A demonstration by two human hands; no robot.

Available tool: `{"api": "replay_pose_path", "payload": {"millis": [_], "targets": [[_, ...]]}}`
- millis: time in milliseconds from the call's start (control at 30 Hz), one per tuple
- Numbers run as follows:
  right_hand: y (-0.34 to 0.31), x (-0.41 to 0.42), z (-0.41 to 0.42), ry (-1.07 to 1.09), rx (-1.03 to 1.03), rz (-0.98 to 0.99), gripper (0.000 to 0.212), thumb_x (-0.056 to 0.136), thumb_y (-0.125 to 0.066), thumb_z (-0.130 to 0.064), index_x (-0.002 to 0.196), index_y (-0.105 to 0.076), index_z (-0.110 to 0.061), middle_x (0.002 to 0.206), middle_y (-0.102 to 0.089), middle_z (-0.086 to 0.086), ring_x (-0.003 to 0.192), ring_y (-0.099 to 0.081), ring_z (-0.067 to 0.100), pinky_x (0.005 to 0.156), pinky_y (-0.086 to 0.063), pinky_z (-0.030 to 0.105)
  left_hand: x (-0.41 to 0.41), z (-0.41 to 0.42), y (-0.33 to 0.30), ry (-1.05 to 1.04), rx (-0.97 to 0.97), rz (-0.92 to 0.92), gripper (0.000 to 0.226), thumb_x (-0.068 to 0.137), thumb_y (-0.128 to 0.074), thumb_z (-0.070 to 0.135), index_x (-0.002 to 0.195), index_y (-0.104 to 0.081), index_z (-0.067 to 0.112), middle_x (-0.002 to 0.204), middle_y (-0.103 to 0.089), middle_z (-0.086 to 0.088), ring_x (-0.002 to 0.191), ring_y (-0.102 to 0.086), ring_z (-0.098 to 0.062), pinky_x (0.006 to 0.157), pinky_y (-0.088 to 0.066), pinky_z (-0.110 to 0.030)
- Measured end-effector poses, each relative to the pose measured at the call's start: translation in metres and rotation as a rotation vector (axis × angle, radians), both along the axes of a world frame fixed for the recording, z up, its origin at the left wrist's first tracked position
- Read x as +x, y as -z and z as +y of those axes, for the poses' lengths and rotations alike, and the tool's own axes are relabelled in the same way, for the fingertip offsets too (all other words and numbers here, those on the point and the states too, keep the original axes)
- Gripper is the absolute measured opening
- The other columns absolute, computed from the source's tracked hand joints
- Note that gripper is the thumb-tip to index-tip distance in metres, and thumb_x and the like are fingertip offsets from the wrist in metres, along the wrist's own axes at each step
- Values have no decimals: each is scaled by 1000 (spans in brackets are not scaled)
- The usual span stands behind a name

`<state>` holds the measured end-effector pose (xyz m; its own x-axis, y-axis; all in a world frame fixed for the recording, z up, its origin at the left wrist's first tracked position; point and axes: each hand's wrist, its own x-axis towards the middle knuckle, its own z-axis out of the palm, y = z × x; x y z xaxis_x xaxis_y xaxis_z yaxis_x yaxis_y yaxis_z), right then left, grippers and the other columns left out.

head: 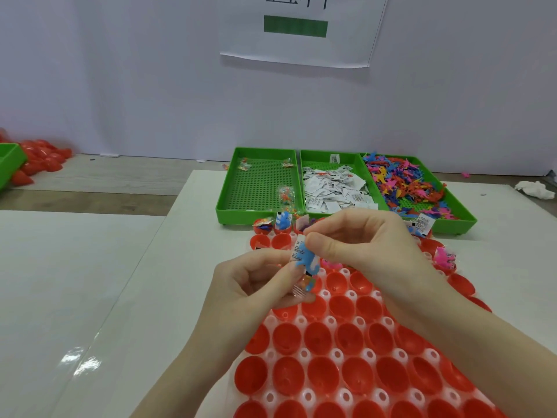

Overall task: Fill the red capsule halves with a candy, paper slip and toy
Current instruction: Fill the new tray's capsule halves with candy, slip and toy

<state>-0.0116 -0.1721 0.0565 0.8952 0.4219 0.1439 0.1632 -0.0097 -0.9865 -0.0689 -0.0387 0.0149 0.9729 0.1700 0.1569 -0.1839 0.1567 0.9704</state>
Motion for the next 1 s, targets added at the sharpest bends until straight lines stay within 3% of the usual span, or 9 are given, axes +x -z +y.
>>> {"api": "replay_pose_path", "payload": {"millis": [100,267,400,567,733,800,900,1000], "targets": [[4,0,2,-10,24,32,5,55,-73,-15,59,-72,-16,66,-71,3,62,-64,9,60,-51,18,0,1,1,-4,31,-40,18,67,-61,18,78,-74,25,73,-73,-1,63,-70,-12,55,-51,-13],[9,3,12,62,47,9,13,67,-74,0,72,-72,-12,61,-70,-1,58,-64,5,58,-49,12,0,4,2,-21,15,-93,24,72,-57,24,91,-72,27,84,-74,1,75,-71,-14,64,-53,-15],[10,3,23,52,26,-36,12,70,-73,3,68,-71,-9,60,-69,0,57,-63,7,58,-51,14,1,7,3,-62,-31,-101,26,67,-58,38,88,-74,37,82,-74,3,74,-71,-11,62,-53,-15],[12,9,24,89,-185,-183,16,69,-78,-10,66,-69,-23,61,-66,-11,58,-59,5,57,-47,16,3,8,8,-119,82,-105,28,65,-65,24,92,-70,28,75,-72,-6,70,-70,-13,63,-52,-15],[17,12,14,-106,-418,-320,21,77,-72,-10,97,-73,-16,71,-65,-12,67,-61,-2,68,-51,15,5,15,14,-159,288,-31,41,71,-72,10,102,-55,32,73,-73,5,67,-69,-6,61,-51,-14],[23,11,12,-136,-511,-419,20,78,-71,-7,97,-74,-15,68,-60,-21,67,-58,-11,66,-45,7,6,18,17,-150,452,-9,44,71,-76,8,98,-57,37,73,-73,11,69,-68,-2,65,-52,-17],[31,12,8,-128,-582,-465,16,78,-68,0,87,-75,-12,68,-62,-19,64,-56,-15,67,-43,5,6,19,20,-108,634,14,42,67,-80,15,86,-62,48,78,-72,14,80,-66,2,76,-50,-22],[36,14,4,-140,-613,-467,15,79,-66,1,81,-74,-12,65,-59,-20,67,-58,-8,66,-44,8,8,22,20,-91,736,-3,37,56,-84,31,71,-62,56,79,-68,23,80,-61,8,73,-39,-11]]}}
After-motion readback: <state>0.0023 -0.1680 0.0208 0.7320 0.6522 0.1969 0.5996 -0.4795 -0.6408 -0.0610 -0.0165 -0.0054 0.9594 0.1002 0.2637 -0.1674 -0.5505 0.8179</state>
